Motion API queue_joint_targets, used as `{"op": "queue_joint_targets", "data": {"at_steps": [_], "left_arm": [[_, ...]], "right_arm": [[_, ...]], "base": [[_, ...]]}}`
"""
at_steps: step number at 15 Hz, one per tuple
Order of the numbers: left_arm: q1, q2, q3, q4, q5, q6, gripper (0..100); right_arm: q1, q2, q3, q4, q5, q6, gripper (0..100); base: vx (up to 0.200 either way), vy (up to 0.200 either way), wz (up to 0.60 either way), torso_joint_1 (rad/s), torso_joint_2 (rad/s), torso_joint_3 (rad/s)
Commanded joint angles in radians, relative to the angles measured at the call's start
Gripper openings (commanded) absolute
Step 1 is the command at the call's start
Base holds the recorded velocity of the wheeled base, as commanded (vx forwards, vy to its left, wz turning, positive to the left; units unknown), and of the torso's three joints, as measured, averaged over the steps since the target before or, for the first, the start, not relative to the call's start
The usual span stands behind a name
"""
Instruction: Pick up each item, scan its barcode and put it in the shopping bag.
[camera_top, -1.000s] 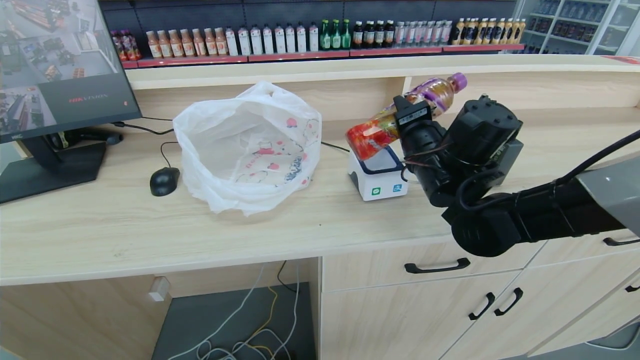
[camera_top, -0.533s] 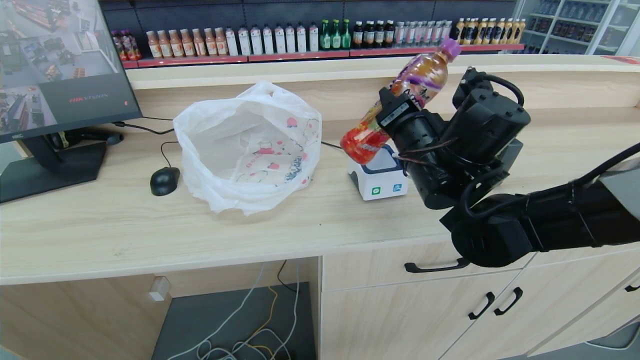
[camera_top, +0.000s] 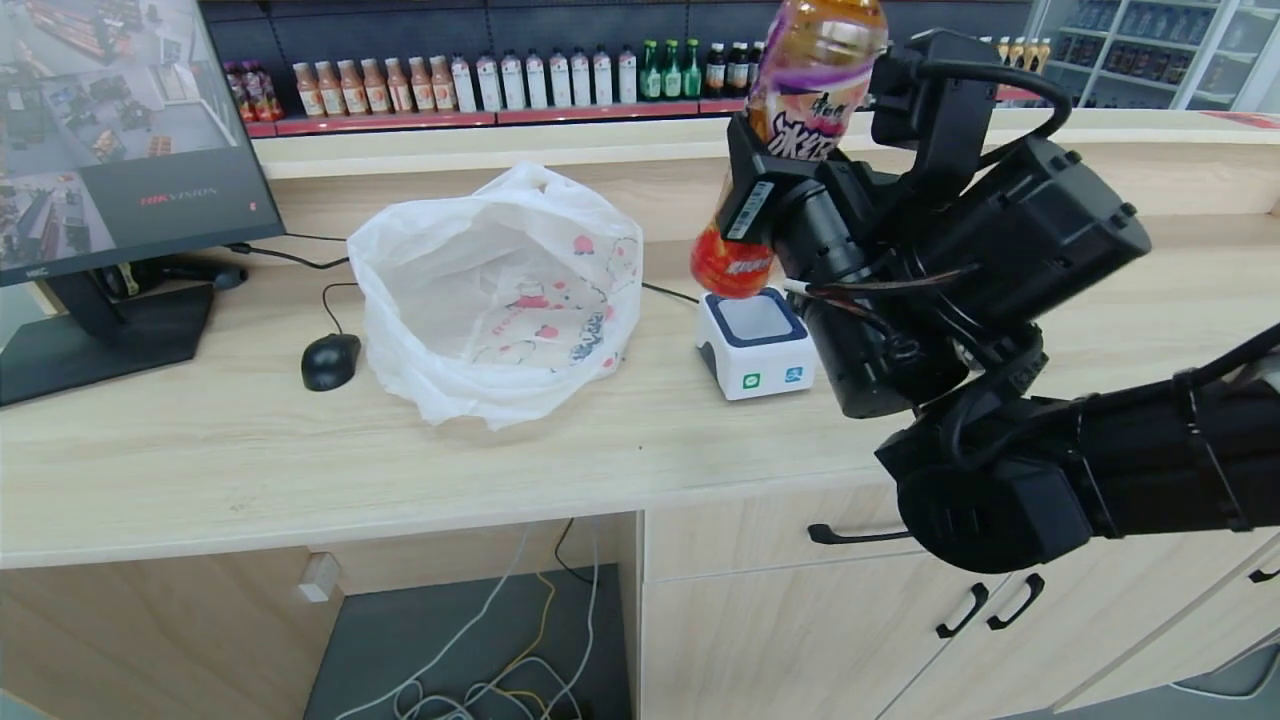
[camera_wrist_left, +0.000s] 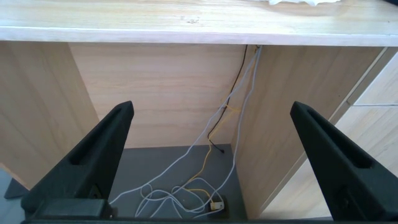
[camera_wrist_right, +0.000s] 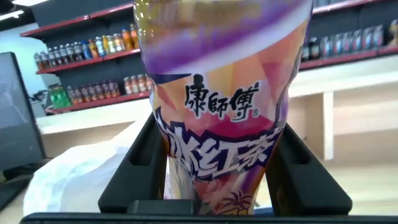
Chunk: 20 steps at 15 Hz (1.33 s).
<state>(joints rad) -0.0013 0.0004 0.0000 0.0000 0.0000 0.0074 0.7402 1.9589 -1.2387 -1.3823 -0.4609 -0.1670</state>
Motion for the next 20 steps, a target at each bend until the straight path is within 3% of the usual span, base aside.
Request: {"op": "queue_joint_targets", "data": {"at_steps": [1,4,7,14,20], "left_arm": [[0.000,0.000,0.000,0.000,0.000,0.000,100],[0.000,0.000,0.000,0.000,0.000,-0.004,100],[0.001,0.000,0.000,0.000,0.000,-0.004,100],[0.001,0.000,0.000,0.000,0.000,-0.009,100],[0.001,0.000,0.000,0.000,0.000,-0.006,100]], "right_arm": [[0.001,0.012,0.008,-0.050,0.002,-0.055,0],[0.001,0.026,0.045,-0.106,0.054,-0.163,0],[-0.004,0.058,0.041,-0.107,0.087,-0.169,0],[0.033,0.064,0.041,-0.107,0.087,-0.207,0],[0.034,0.058,0.038,-0.050,0.088,-0.129,0]], "base": [[0.000,0.000,0.00,0.000,0.00,0.000],[0.000,0.000,0.00,0.000,0.00,0.000],[0.000,0.000,0.00,0.000,0.00,0.000],[0.000,0.200,0.00,0.003,0.00,0.004],[0.000,0.200,0.00,0.004,0.00,0.002]]}}
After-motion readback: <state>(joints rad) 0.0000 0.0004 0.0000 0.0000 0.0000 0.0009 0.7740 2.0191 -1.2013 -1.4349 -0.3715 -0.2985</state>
